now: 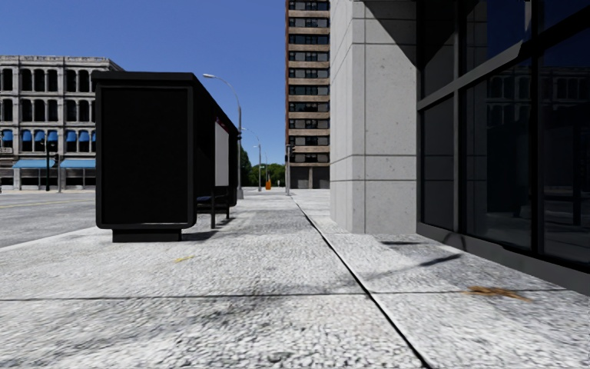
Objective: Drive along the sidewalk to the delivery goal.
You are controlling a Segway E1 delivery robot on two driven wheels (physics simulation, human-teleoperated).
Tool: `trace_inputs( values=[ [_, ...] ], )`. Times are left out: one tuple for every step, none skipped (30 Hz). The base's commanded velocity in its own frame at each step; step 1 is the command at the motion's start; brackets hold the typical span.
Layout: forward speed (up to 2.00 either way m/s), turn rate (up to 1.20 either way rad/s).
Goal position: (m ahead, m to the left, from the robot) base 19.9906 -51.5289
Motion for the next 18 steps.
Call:
trace_inputs(
  values=[
    [2.00, 0.00],
    [2.00, 0.00],
    [2.00, 0.00],
    [2.00, 0.00],
    [2.00, 0.00],
    [2.00, 0.00],
    [2.00, 0.00],
    [2.00, 0.00],
    [2.00, 0.00],
    [2.00, 0.00],
    [2.00, 0.00],
    [2.00, 0.00],
    [2.00, 0.00],
    [2.00, 0.00],
    [2.00, 0.00],
    [2.00, 0.00],
    [2.00, 0.00],
    [2.00, 0.00]
  ],
)
